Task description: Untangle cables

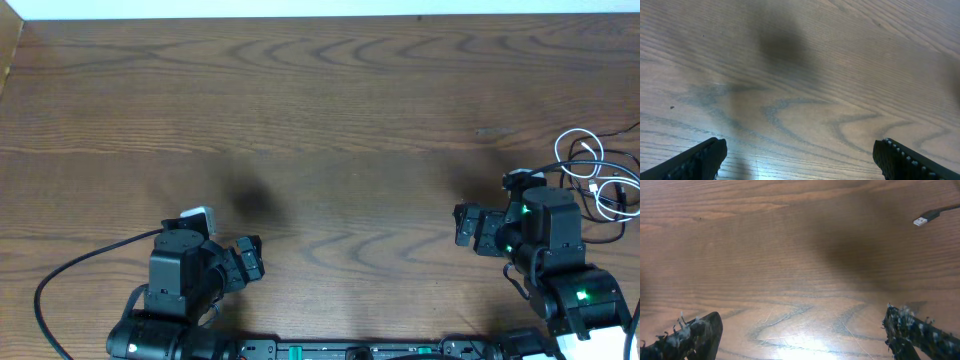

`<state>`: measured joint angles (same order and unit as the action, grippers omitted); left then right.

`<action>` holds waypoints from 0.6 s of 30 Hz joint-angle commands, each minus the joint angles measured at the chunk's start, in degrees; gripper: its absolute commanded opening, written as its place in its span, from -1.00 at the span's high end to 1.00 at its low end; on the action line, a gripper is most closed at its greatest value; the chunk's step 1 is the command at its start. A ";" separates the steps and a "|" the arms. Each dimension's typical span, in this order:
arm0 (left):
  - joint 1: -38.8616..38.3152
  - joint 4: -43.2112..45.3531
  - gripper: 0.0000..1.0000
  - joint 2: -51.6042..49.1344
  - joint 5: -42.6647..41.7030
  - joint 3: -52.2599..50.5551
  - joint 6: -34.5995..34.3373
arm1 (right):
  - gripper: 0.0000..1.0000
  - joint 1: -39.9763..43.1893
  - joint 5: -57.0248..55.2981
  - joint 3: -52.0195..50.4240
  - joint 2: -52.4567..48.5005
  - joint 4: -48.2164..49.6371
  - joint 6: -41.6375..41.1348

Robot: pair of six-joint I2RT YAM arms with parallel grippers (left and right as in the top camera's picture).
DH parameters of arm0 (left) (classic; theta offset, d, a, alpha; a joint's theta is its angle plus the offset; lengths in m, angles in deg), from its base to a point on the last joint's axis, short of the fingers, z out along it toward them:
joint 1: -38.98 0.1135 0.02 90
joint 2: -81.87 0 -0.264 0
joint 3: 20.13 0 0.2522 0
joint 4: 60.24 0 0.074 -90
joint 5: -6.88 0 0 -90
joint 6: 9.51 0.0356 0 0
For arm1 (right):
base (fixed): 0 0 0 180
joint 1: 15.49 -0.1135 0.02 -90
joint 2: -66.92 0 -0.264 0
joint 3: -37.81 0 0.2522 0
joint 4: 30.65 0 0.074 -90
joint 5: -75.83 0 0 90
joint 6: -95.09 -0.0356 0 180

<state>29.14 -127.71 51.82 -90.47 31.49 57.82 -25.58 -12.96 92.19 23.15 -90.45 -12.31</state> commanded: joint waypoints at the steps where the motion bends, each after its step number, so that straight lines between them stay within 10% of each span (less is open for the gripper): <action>1: 0.13 0.02 -0.96 0.13 0.55 -0.31 -0.13 | -0.99 -0.09 -0.87 -0.57 0.04 -0.07 -0.35; 18: 0.13 0.02 -0.96 0.13 0.55 -0.31 -0.13 | -0.99 0.13 -10.62 -5.84 15.65 1.29 4.22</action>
<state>29.14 -127.71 51.82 -90.47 31.49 57.79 -25.58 -19.43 88.28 35.13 -90.10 -9.10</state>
